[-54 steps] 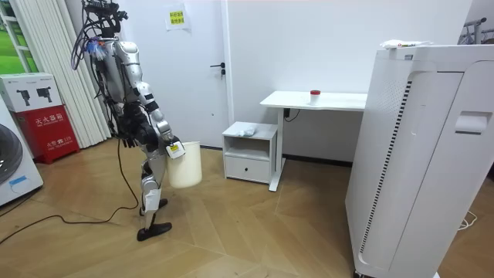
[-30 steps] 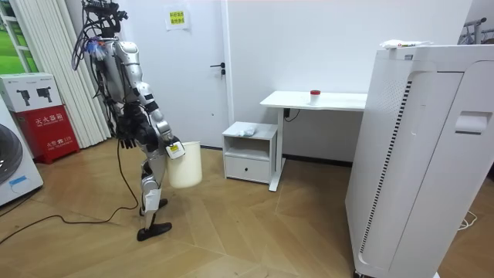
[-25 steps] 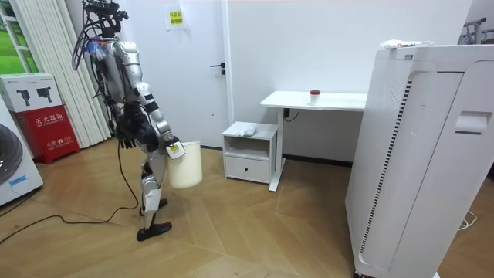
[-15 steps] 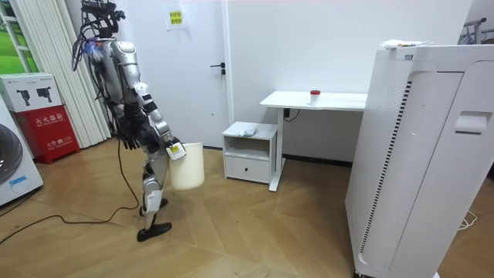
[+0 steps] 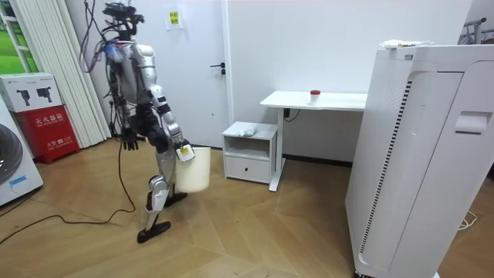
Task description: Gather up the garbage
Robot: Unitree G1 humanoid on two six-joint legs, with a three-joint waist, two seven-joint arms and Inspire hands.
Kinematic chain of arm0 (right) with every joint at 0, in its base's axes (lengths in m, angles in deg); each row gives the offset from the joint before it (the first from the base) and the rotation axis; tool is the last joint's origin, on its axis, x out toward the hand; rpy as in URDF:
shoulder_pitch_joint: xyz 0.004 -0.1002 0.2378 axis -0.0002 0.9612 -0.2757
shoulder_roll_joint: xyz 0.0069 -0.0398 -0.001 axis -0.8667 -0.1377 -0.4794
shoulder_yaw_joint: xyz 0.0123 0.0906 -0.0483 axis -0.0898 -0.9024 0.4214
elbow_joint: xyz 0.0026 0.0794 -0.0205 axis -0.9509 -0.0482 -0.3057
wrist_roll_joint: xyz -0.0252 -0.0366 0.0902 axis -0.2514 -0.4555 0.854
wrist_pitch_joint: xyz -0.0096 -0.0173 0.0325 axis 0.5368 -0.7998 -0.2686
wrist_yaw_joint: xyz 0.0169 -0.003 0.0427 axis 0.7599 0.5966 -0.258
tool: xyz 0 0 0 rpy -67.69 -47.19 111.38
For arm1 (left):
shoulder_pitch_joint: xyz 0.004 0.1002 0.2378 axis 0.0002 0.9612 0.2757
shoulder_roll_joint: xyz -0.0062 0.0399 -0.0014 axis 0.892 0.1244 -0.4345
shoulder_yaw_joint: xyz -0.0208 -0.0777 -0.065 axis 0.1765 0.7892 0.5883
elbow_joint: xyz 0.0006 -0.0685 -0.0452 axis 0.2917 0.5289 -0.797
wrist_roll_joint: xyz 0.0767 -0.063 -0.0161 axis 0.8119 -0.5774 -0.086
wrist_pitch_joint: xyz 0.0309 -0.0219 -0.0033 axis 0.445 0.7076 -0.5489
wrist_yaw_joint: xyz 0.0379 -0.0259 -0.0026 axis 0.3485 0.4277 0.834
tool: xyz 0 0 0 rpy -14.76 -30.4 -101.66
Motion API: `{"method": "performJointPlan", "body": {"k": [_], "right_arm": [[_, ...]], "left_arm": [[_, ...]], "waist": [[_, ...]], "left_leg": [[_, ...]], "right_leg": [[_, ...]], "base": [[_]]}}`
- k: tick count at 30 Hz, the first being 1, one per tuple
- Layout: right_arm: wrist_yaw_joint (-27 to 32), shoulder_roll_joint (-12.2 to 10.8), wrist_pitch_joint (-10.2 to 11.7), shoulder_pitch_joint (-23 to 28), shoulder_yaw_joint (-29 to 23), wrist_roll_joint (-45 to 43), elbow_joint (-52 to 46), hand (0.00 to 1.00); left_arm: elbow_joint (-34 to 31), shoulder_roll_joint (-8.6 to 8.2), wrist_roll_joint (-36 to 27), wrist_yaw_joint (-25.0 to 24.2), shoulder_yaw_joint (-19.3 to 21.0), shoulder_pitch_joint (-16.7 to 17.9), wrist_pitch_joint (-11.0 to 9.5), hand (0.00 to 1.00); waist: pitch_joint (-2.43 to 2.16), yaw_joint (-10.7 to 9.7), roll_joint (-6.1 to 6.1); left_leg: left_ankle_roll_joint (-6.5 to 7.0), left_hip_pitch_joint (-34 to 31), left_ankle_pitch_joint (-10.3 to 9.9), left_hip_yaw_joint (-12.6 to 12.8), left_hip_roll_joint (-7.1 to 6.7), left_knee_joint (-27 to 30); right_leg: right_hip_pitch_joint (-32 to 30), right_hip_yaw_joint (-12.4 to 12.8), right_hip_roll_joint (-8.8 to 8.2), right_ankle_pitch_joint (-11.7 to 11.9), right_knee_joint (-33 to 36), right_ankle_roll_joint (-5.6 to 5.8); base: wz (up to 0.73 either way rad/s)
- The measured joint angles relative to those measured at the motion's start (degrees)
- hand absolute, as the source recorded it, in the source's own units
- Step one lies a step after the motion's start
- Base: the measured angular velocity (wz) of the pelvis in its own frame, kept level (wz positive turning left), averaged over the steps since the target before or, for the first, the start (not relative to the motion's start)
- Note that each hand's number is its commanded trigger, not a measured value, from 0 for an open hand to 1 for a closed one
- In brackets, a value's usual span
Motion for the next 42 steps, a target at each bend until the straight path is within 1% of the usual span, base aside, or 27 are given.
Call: {"method": "performJointPlan", "body": {"k": [1, 2, 3, 4, 5, 6, 8, 9, 10, 11, 12, 13, 14, 16, 17, 19, 21, 22, 23, 24, 25, 28, 31, 34, 37, 40, 42], "right_arm": [[0.26, -0.18, 0.31, -0.21, 0.92, -0.76, -0.63, 1.00], [0.49, -0.12, 0.26, -0.55, 1.86, -0.75, -0.71, 1.00], [0.64, 0.78, 0.24, 0.02, 2.45, -0.69, -1.37, 1.00], [0.96, 0.93, 0.21, 0.27, 2.37, -0.64, -1.62, 1.00], [1.52, 0.75, -0.36, 0.13, 2.37, -0.65, -1.77, 1.00], [1.68, 0.71, -0.52, -0.47, 2.37, -0.82, -1.93, 1.00], [1.67, 0.71, -0.84, -1.40, 2.43, -1.77, -3.00, 1.00], [1.70, 0.53, -0.89, -1.72, 2.44, -2.85, -3.84, 1.00], [1.76, 0.42, -0.88, -2.34, 2.77, -3.23, -4.17, 1.00], [1.79, 0.34, -0.75, -2.55, 2.89, -3.23, -4.47, 1.00], [2.12, 0.12, -0.64, -2.85, 2.94, -3.21, -5.01, 1.00], [2.35, 0.04, -0.63, -2.79, 2.91, -3.19, -5.45, 1.00], [2.38, -0.22, -0.18, -2.68, 2.91, -3.05, -5.85, 1.00], [2.30, -0.35, 0.32, -2.61, 2.88, -2.72, -6.85, 1.00], [2.41, -0.29, 0.66, -2.68, 2.81, -1.66, -7.16, 1.00], [2.18, -0.27, 1.05, -2.65, 3.19, -0.43, -7.82, 1.00], [1.74, -0.36, 1.65, -2.51, 4.17, -0.01, -7.94, 1.00], [1.82, -0.35, 1.82, -2.46, 4.17, -0.07, -7.91, 1.00], [1.85, -0.35, 1.97, -2.36, 4.31, -0.08, -7.87, 1.00], [1.92, -0.40, 2.46, -2.27, 4.57, -0.06, -7.61, 1.00], [2.02, -0.38, 3.39, -2.67, 4.57, 0.06, -6.36, 1.00], [1.52, -0.40, 5.23, -3.20, 4.67, 0.03, -3.97, 1.00], [0.96, -0.13, 6.49, -3.25, 4.52, -0.23, -2.83, 1.00], [0.60, 0.13, 6.94, -5.08, 4.59, -0.76, -1.43, 1.00], [0.56, 0.24, 7.99, -6.23, 4.70, -0.69, 0.00, 1.00], [0.39, 0.23, 8.78, -8.37, 5.77, -0.74, 0.93, 1.00], [0.36, 0.22, 8.99, -9.05, 6.17, -0.67, 0.93, 1.00]], "left_arm": [[-0.09, 0.41, -0.68, -0.03, 0.01, -0.96, -0.60, 0.00], [-0.13, 0.44, -0.67, -0.04, 0.02, -1.06, -1.03, 0.00], [-0.32, 0.08, -0.64, -0.23, -0.21, -2.02, -1.62, 0.00], [-0.32, 0.06, -0.63, -0.35, -0.27, -2.83, -1.83, 0.00], [-0.43, 0.34, -0.64, -0.02, -0.26, -4.50, -1.94, 0.00], [-0.82, 0.47, -0.65, 0.29, -0.28, -6.27, -2.30, 0.00], [-1.45, 0.68, -0.64, 0.46, -0.75, -8.30, -2.25, 0.00], [-2.05, 0.76, -0.83, 0.50, -0.84, -8.94, -2.37, 0.00], [-2.70, 0.77, -1.72, 0.58, -1.02, -9.16, -2.69, 0.00], [-2.97, 0.77, -2.06, 0.78, -1.11, -9.41, -2.75, 0.00], [-3.09, 0.78, -2.89, 1.80, -1.57, -9.20, -2.96, 0.00], [-3.09, 0.81, -2.89, 2.24, -1.87, -9.05, -3.09, 0.00], [-3.20, 1.17, -2.82, 3.18, -2.64, -9.12, -3.50, 0.00], [-3.21, 1.31, -2.86, 4.48, -3.19, -8.62, -3.51, 0.00], [-3.28, 1.25, -2.85, 5.00, -3.68, -8.24, -3.56, 0.00], [-3.49, 1.24, -2.86, 5.65, -3.70, -7.21, -4.02, 0.00], [-3.48, 1.30, -2.93, 6.39, -3.68, -6.40, -4.03, 0.00], [-3.90, 1.12, -2.93, 6.55, -3.76, -6.09, -4.03, 0.00], [-4.39, 0.98, -3.00, 6.67, -3.77, -5.90, -4.03, 0.00], [-5.42, 0.53, -3.19, 6.93, -3.74, -5.66, -4.06, 0.00], [-6.22, -0.30, -4.25, 7.61, -3.73, -5.51, -4.52, 0.00], [-10.52, -0.59, -5.24, 8.84, -3.71, -4.85, -6.36, 0.00], [-14.02, -0.50, -5.13, 10.36, -3.62, -6.15, -8.36, 0.00], [-18.03, -0.52, -4.03, 10.88, -4.10, -7.62, -8.96, 0.00], [-20.62, -0.26, -3.92, 12.94, -6.71, -11.46, -10.70, 0.00], [-19.38, 0.06, -3.17, 16.15, -8.03, -17.95, -11.94, 0.00], [-18.98, 0.06, -1.59, 17.31, -8.38, -20.45, -12.34, 0.00]], "waist": [[1.29, 0.48, -0.86], [1.30, 0.86, -0.48], [0.10, -0.03, 0.34], [-0.02, -0.57, 0.52], [-0.43, -1.02, 0.31], [-0.15, -0.41, -0.26], [-0.08, -0.14, -1.20], [-0.19, 0.21, -1.50], [-0.19, 0.33, -1.43], [-0.18, 0.39, -1.42], [-0.03, 0.47, -1.21], [0.06, 0.50, -1.08], [0.29, 0.76, -0.54], [0.49, 1.29, 0.37], [0.40, 1.58, 1.37], [0.48, 1.68, 3.03], [0.29, 1.55, 3.56], [0.24, 1.29, 3.60], [0.15, 1.09, 3.56], [-0.08, 0.85, 3.37], [-0.27, 0.63, 4.06], [-0.13, 0.02, 4.45], [-0.11, -0.57, 4.43], [0.11, -1.65, 4.56], [0.36, -2.39, 4.92], [0.82, -4.24, 5.17], [1.05, -5.65, 5.52]], "left_leg": [[0.45, -2.36, -0.63, 0.69, 0.48, 6.94], [0.25, -3.68, -1.63, 0.90, 0.39, 8.23], [0.28, -4.16, -1.56, 0.56, 0.15, 4.19], [0.22, -3.99, -2.15, 0.36, 0.26, 3.29], [0.84, -3.96, -3.03, 0.66, -0.46, 3.42], [1.20, -3.76, -3.64, 1.01, -0.84, 3.45], [1.87, -3.26, -4.93, 1.95, -1.39, 3.65], [2.24, -2.97, -6.13, 2.27, -1.42, 4.05], [2.59, -2.01, -7.25, 2.30, -1.37, 4.37], [2.79, -1.35, -7.65, 2.33, -1.46, 4.23], [3.20, 0.43, -8.28, 2.32, -1.57, 3.52], [3.32, 1.44, -8.60, 2.24, -1.54, 3.10], [3.52, 3.46, -9.14, 2.28, -1.36, 2.05], [3.61, 6.44, -9.76, 2.34, -0.92, 0.38], [3.67, 8.00, -10.10, 2.41, -0.19, -0.49], [3.23, 10.09, -10.58, 2.41, 1.40, -1.84], [2.83, 12.54, -10.41, 2.21, 1.97, -4.52], [2.56, 13.24, -10.56, 2.06, 1.96, -5.27], [2.39, 13.47, -10.65, 1.93, 1.94, -5.60], [1.88, 14.14, -10.66, 1.58, 1.92, -6.66], [1.24, 15.13, -10.38, 1.50, 2.52, -8.01], [-0.23, 16.68, -9.45, 1.58, 3.37, -10.27], [-0.74, 17.46, -9.14, 1.67, 4.02, -11.92], [-0.86, 16.71, -9.07, 1.50, 4.11, -12.29], [-0.86, 15.69, -9.07, 1.74, 4.10, -12.27], [-0.86, 13.55, -9.07, 2.19, 3.81, -12.23], [-0.86, 12.14, -9.07, 2.43, 3.78, -12.07]], "right_leg": [[2.06, 2.10, -0.09, 0.57, -0.94, -0.13], [2.74, 3.54, -0.02, 0.54, -1.03, -0.12], [2.88, 3.58, 0.80, 0.36, -0.74, -0.04], [2.60, 3.06, 0.87, -0.17, -0.21, 0.23], [1.50, 2.19, 0.01, -1.17, 2.11, 0.82], [0.08, 2.14, -0.48, -1.25, 4.75, 0.97], [-1.61, 1.55, -1.14, -1.31, 9.00, 1.16], [-3.17, 0.65, -2.03, -0.96, 13.21, 1.80], [-5.28, -0.85, -2.55, 0.48, 19.16, 3.91], [-6.72, -1.85, -3.26, 1.72, 22.88, 4.44], [-9.61, -3.00, -4.65, 5.76, 30.03, 4.47], [-11.02, -3.57, -5.28, 8.37, 33.62, 4.27], [-13.97, -3.87, -6.51, 12.13, 39.50, 3.92], [-18.53, -4.39, -7.52, 11.80, 45.25, 3.59], [-21.41, -5.12, -7.83, 10.61, 46.02, 3.09], [-24.44, -5.24, -7.02, 8.40, 40.64, 2.91], [-24.18, -5.15, -6.38, 7.97, 22.94, 3.43], [-22.88, -5.43, -6.06, 8.96, 13.64, 3.02], [-22.25, -5.59, -5.76, 10.38, 9.47, 2.98], [-21.08, -5.56, -4.90, 15.86, 5.00, 4.39], [-19.60, -5.65, -3.74, 16.93, 2.29, 4.91], [-17.96, -6.04, -2.43, 17.22, -0.57, 4.53], [-17.90, -6.50, -1.73, 16.87, -0.99, 3.96], [-18.88, -6.54, -1.60, 16.71, -0.96, 3.75], [-20.24, -6.50, -1.56, 16.66, -0.68, 3.67], [-22.84, -6.30, -1.77, 16.66, -0.52, 3.66], [-24.62, -6.30, -1.85, 16.66, 0.27, 3.66]], "base": [[-0.53], [-0.37], [-0.07], [0.25], [0.20], [0.09], [-0.08], [-0.11], [-0.12], [-0.08], [-0.06], [-0.12], [-0.19], [-0.16], [-0.16], [-0.15], [0.04], [0.16], [0.22], [0.17], [0.08], [-0.03], [-0.04], [-0.07], [-0.06], [-0.15], [-0.11]]}}
